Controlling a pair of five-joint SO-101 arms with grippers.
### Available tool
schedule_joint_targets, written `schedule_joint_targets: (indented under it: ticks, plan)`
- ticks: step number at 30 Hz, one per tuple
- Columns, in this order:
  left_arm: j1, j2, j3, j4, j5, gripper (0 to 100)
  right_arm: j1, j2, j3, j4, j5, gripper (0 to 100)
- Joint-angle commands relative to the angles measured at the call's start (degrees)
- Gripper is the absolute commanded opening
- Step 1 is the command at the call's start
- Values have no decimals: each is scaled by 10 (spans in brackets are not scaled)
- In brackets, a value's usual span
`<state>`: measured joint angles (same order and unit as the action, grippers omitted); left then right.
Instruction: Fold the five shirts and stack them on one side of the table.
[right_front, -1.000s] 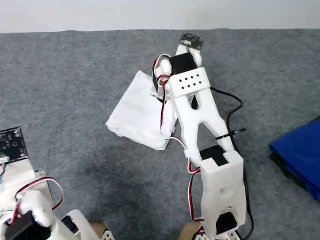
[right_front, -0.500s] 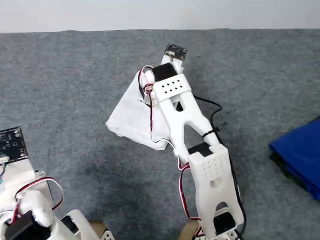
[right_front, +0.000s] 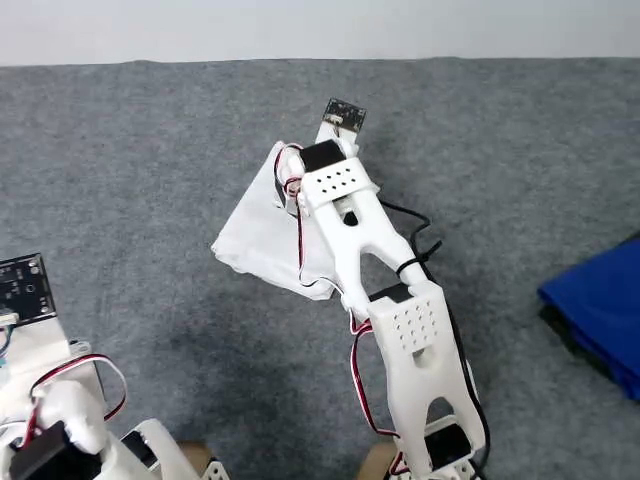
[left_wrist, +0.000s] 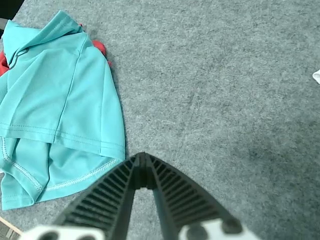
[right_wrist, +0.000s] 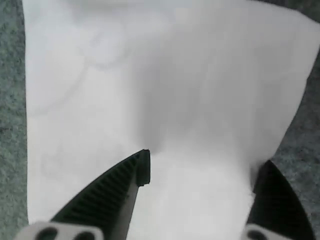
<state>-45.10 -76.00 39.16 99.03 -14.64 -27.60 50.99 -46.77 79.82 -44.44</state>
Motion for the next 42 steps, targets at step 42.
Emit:
schedule_joint_targets:
  ticks: [42]
  plan:
    - [3, -2, -4, -7, -4, 2, 0, 34, -5, -31, 73, 84]
